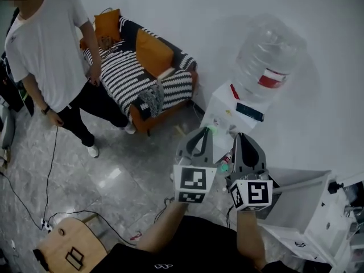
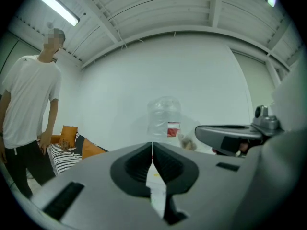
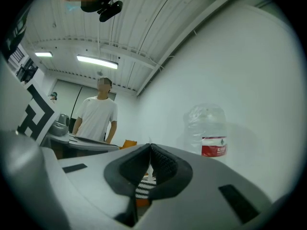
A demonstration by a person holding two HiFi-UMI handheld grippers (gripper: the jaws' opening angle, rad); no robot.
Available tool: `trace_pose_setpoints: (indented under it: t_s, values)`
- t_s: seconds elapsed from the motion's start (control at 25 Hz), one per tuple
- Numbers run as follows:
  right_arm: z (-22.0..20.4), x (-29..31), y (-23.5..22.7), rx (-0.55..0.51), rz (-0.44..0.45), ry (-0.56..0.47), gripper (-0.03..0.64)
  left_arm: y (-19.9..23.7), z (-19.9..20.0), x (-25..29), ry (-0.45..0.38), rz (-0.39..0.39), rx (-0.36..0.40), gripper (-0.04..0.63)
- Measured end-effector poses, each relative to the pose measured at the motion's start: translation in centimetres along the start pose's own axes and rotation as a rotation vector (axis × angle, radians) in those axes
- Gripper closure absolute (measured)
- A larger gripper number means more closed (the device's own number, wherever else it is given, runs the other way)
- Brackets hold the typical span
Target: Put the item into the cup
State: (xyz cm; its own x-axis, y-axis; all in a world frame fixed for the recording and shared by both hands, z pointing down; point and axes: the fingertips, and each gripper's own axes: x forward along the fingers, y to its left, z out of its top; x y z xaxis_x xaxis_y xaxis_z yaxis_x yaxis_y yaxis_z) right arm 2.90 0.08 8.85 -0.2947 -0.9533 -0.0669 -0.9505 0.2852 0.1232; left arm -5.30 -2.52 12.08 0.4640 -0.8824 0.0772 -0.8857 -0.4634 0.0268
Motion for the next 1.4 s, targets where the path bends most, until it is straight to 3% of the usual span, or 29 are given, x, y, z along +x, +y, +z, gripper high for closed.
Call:
trace_pose_setpoints:
  t_s: [0.72, 1.4]
  values:
    - [-3.5, 0.2, -5.6, 0.071, -0.037, 0.067, 0.606, -2.9, -2.2, 4.8, 0.082, -0.014, -0.009, 0.581]
    - [-11.3, 2.3, -6.1, 0.153, 0.011, 0.199, 0.606, -2.7, -10.0, 7.6, 0.249, 0.015, -0.047, 0.581]
